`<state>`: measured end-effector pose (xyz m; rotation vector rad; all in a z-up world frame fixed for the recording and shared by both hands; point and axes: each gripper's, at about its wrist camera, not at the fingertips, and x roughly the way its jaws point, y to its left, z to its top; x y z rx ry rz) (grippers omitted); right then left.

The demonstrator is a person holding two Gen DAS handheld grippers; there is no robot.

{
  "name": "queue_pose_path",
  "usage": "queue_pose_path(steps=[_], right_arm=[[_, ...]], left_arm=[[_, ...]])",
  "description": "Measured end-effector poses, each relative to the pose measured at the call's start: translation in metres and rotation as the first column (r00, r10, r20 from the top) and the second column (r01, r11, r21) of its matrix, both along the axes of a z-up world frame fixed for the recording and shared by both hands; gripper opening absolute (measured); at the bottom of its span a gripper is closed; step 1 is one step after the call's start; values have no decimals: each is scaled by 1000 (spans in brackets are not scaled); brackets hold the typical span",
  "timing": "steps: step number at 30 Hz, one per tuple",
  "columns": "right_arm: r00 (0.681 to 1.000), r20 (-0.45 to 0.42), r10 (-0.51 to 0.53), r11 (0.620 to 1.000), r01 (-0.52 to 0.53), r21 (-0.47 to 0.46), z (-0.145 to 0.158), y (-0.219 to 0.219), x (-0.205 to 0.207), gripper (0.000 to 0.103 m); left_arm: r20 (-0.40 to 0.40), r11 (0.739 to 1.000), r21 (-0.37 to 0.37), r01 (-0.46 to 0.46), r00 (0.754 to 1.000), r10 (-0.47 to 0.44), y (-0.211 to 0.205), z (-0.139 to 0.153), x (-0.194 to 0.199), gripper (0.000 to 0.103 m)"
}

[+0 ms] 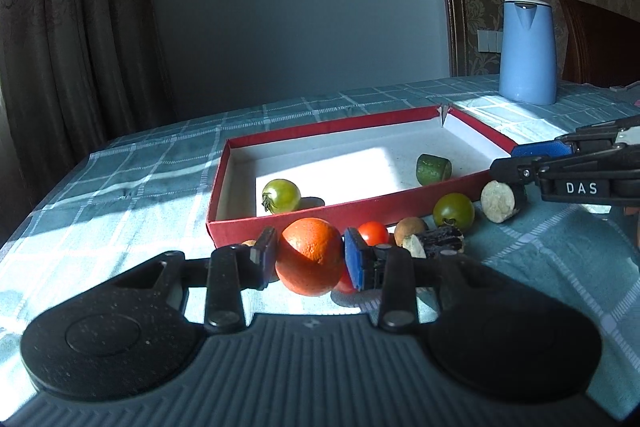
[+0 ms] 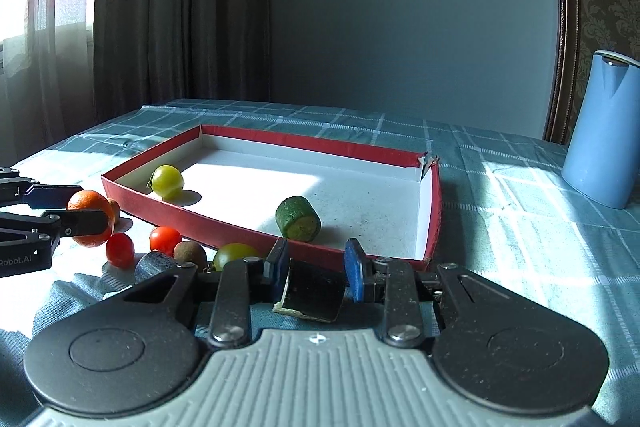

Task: Organize fruits
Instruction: 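Grasp the orange with the left tool while the right tool holds the eggplant slice, then place the orange in the tray with the left tool while the right tool places the eggplant slice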

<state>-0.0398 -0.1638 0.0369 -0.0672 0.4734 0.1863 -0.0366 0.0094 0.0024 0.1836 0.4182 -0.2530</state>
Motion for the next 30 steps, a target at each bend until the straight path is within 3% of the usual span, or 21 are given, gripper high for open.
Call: queue_pose_path(steps=[3, 8, 11, 13, 18, 19, 20, 21, 22, 23, 25, 27, 28, 30], right_arm=[[1000, 27, -9, 1000, 9, 4, 5, -2, -1, 29], [1000, -6, -4, 1000, 4, -6, 5, -5, 5, 26], [998, -58, 3, 996, 2, 84, 5, -18, 5, 27], [993, -112, 29, 995, -18, 97, 2, -23, 7, 27], [988, -141, 68, 987, -45, 156, -2, -29, 4, 31], [985, -148, 85, 983, -59, 172, -3, -29, 5, 33], [981, -161, 104, 980, -74, 185, -4, -28, 6, 47], [979, -170, 117, 977, -83, 197, -5, -26, 7, 68], [978, -171, 120, 976, -84, 203, -6, -25, 6, 75], [983, -153, 100, 979, -70, 190, -6, -22, 5, 75], [989, -130, 70, 990, -53, 133, -8, -16, 6, 75], [988, -142, 62, 994, -48, 96, -13, -12, 11, 54], [984, -168, 60, 996, -48, 75, -16, -10, 14, 38], [978, -195, 68, 995, -52, 85, -19, -11, 17, 32]], left_arm=[[-14, 1000, -6, 17, 1000, -17, -6, 5, 6, 33], [-15, 1000, -7, 18, 1000, -18, -14, 13, 18, 33], [-10, 1000, -23, 20, 1000, -21, -15, 16, 22, 33], [-10, 999, -25, 22, 1000, -22, -16, 15, 23, 33], [-22, 999, -25, 27, 999, -28, -16, 11, 24, 33], [-22, 999, -26, 24, 999, -25, -16, 11, 25, 33], [-22, 999, -26, 23, 999, -24, -16, 11, 25, 33], [-24, 999, -28, 24, 999, -25, -16, 11, 25, 33], [-25, 999, -29, 26, 999, -27, -16, 11, 25, 33], [-26, 999, -28, 27, 999, -28, -16, 11, 25, 33], [-26, 999, -21, 29, 999, -29, -17, 10, 25, 33], [-26, 999, -13, 30, 999, -30, -19, 9, 25, 33], [-24, 1000, -11, 29, 999, -30, -19, 9, 25, 33], [-20, 1000, -12, 27, 999, -28, -19, 10, 25, 33]])
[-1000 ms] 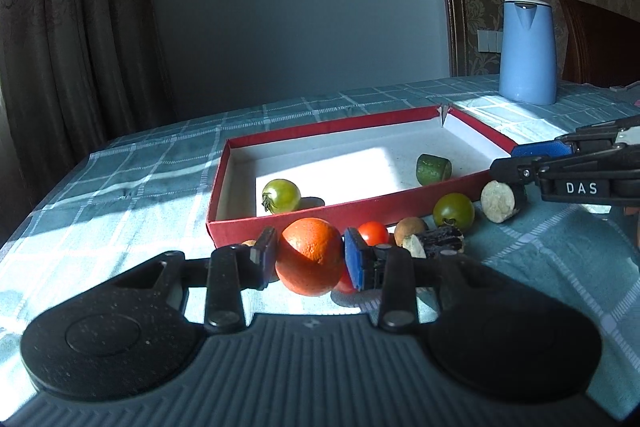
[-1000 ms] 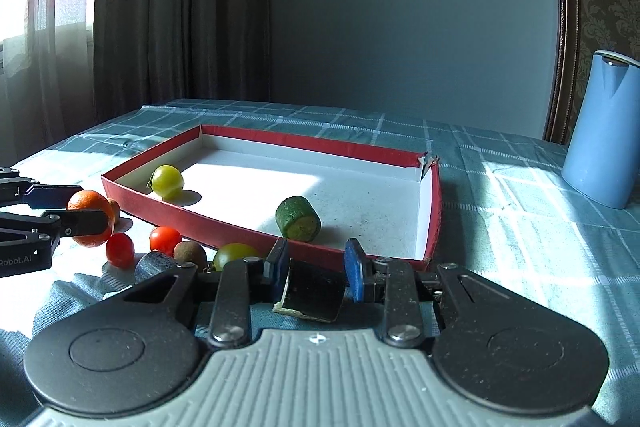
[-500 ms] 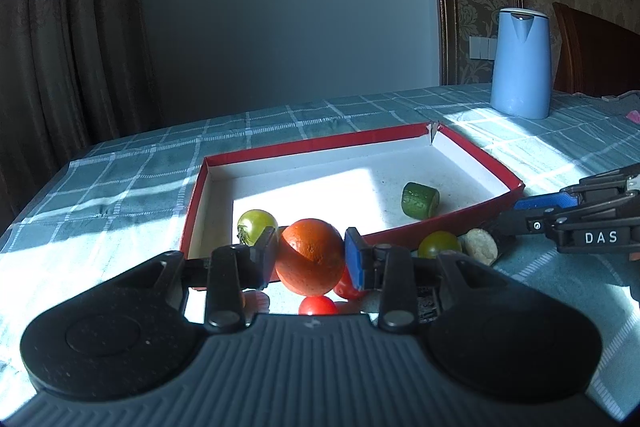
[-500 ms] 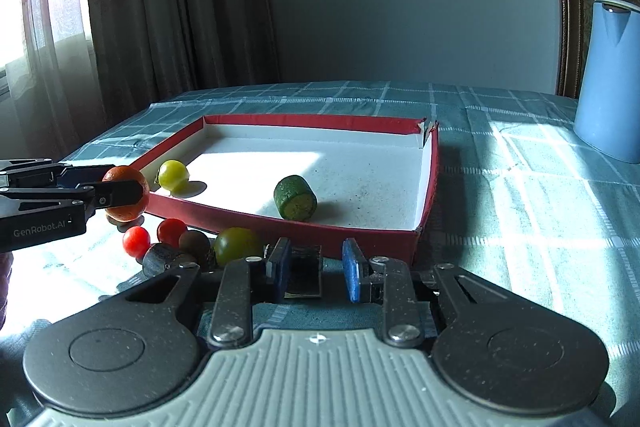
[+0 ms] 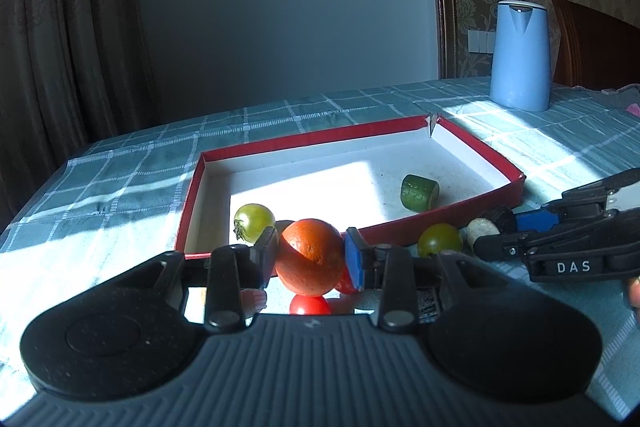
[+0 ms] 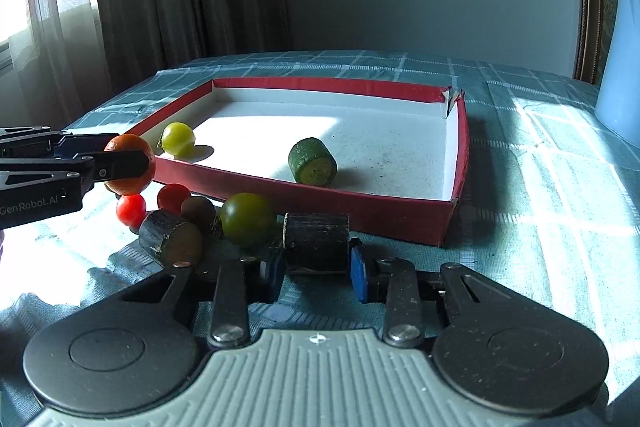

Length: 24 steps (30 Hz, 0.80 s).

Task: Organize fruits
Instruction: 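Place the orange in the tray with the left tool while the right tool places the eggplant slice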

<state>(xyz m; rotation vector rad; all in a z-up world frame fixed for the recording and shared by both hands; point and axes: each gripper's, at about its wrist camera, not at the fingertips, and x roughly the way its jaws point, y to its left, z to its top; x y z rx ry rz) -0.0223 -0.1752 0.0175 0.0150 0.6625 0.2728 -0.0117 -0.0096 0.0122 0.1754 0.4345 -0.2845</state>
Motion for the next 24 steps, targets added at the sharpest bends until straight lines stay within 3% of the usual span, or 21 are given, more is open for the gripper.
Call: queue_pose_path(steps=[6, 10, 14, 17, 20, 23, 24], right_arm=[[982, 190, -15, 999, 20, -25, 30, -1, -19, 31], [957, 287, -53, 993, 82, -90, 52, 2, -1, 31], [962, 250, -114, 980, 150, -131, 47, 0, 50, 31], [972, 171, -160, 977, 181, -116, 34, -6, 90, 31], [978, 91, -186, 978, 193, -79, 21, -15, 112, 31], [974, 73, -216, 973, 221, -73, 16, -23, 122, 31], [974, 63, -217, 973, 221, -71, 15, -24, 124, 31]], left_arm=[[-3, 999, -41, -10, 1000, 10, -1, 10, 13, 33], [-2, 998, -42, -41, 999, 41, -10, 16, 34, 33], [-30, 995, -25, -91, 995, 91, -20, 14, 65, 33], [-54, 991, 2, -134, 989, 134, -27, 9, 88, 34], [-62, 985, 5, -172, 983, 172, -28, 5, 107, 34], [-66, 980, -1, -199, 978, 199, -28, 6, 118, 35], [-67, 980, -10, -199, 978, 198, -27, 6, 118, 40]])
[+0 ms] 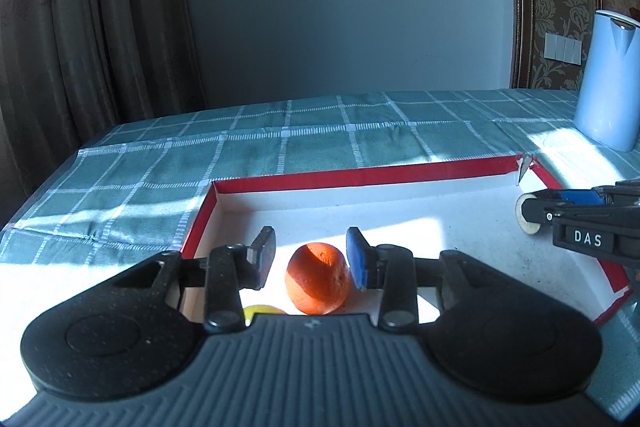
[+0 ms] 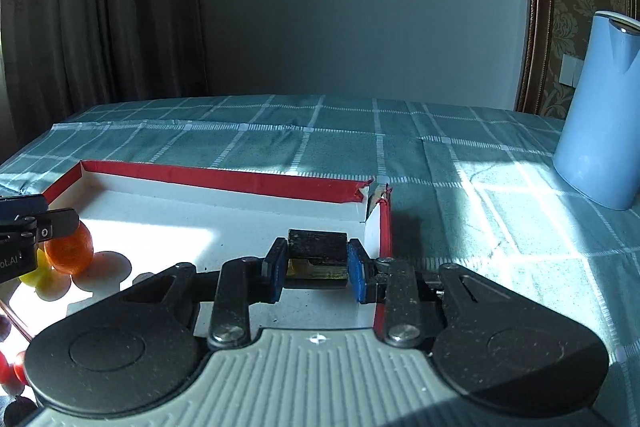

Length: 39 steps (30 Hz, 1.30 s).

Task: Organize fruits
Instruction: 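Place the orange in the tray with the left tool while the right tool places the eggplant slice, then move both tools back to the fruits and grasp the red cherry tomato with the left tool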

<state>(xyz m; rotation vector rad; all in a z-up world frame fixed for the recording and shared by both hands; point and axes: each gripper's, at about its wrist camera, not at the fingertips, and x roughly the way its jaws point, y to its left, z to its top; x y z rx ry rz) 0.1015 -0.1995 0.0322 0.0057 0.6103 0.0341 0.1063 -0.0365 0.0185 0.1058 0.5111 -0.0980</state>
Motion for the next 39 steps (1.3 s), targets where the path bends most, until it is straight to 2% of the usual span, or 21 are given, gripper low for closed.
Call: queue_pose_path(steps=[3, 4, 5, 7, 8, 11, 13, 20, 23, 26, 30, 35, 39], right_arm=[[1000, -16, -2, 1000, 2, 28, -3, -6, 4, 32], [1000, -19, -3, 1000, 3, 24, -3, -5, 4, 34], [1000, -16, -11, 1000, 12, 15, -2, -4, 3, 45], [1000, 15, -7, 999, 6, 34, 0, -5, -1, 62], [1000, 28, -4, 999, 3, 51, 2, -7, -3, 66], [998, 56, -13, 999, 10, 53, 7, -7, -10, 67], [997, 75, -27, 998, 23, 54, 9, -10, -18, 67], [991, 118, -61, 993, 49, 104, 13, -22, -49, 67], [989, 136, -53, 990, 34, 136, 15, -23, -58, 67], [993, 113, -30, 984, 10, 176, 13, -22, -65, 67], [990, 139, 6, 986, -29, 163, 15, -12, -83, 67], [986, 153, 70, 978, -98, 184, 14, -2, -105, 67], [982, 153, 108, 983, -128, 131, 10, 12, -121, 67]], left_arm=[[15, 1000, -7, -22, 1000, 22, 4, 0, -1, 68], [30, 999, -8, -32, 999, 33, 5, 1, -2, 71], [37, 999, -12, -37, 999, 38, 6, 2, -4, 73], [47, 998, -47, -37, 998, 39, 11, 6, -7, 87], [53, 997, -66, -40, 998, 43, 14, 6, -9, 87], [69, 993, -107, -46, 996, 54, 24, 10, -16, 89], [73, 988, -137, -66, 994, 76, 33, 12, -23, 95], [85, 980, -166, -109, 989, 124, 59, 11, -53, 101], [83, 981, -147, -126, 987, 139, 67, 8, -67, 102], [90, 982, -129, -141, 984, 153, 77, 4, -86, 103], [104, 980, -134, -148, 981, 162, 91, -1, -112, 103], [106, 980, -39, -194, 975, 197, 94, -10, -124, 103], [164, 995, 0, -100, 982, 99, 85, -12, -141, 103]])
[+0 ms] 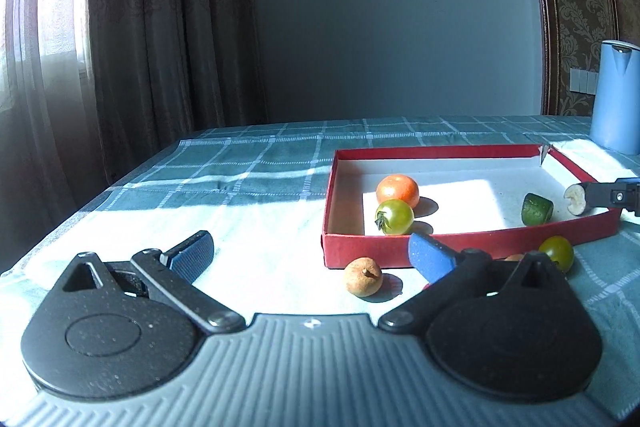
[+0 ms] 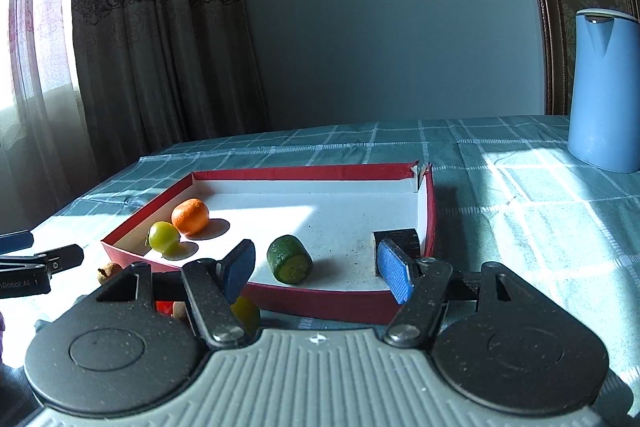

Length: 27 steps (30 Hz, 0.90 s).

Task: Organize fruits
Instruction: 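Move both tools back to the fruits and grasp the red cherry tomato with the left tool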

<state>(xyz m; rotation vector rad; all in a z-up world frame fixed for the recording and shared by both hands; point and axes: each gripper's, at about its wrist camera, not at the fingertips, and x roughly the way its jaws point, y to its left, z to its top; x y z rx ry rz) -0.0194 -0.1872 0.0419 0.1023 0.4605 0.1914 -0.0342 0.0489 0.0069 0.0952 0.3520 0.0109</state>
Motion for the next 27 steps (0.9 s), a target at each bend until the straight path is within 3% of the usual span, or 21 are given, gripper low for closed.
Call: queue_pose_path(steps=[3, 6, 9, 13, 19, 23, 27], right_arm=[[1000, -9, -6, 999, 6, -47, -4, 7, 0, 67], [999, -44, -10, 999, 8, -38, -7, 5, 4, 67], [999, -44, -25, 999, 24, -24, -7, 2, 5, 68], [998, -48, -30, 999, 30, -13, -6, 0, 5, 68], [999, -45, -17, 999, 15, -40, -6, 5, 4, 70], [999, -44, -11, 998, 8, -70, -7, 10, 3, 72], [1000, -23, 14, 996, -16, -92, -6, 15, -3, 72]], left_arm=[[4, 993, 63, 95, 995, -95, -16, -5, -9, 102], [-14, 987, 105, 123, 992, -122, -27, -8, -7, 99], [-69, 983, 101, 151, 987, -144, -31, -11, 1, 92], [-91, 978, 92, 187, 980, -179, -34, -13, 2, 92], [-153, 971, 101, 218, 967, -202, -48, -17, 10, 92], [-206, 973, 123, 195, 964, -167, -57, -21, 20, 92], [-245, 976, 108, 189, 957, -158, -56, -24, 27, 78]])
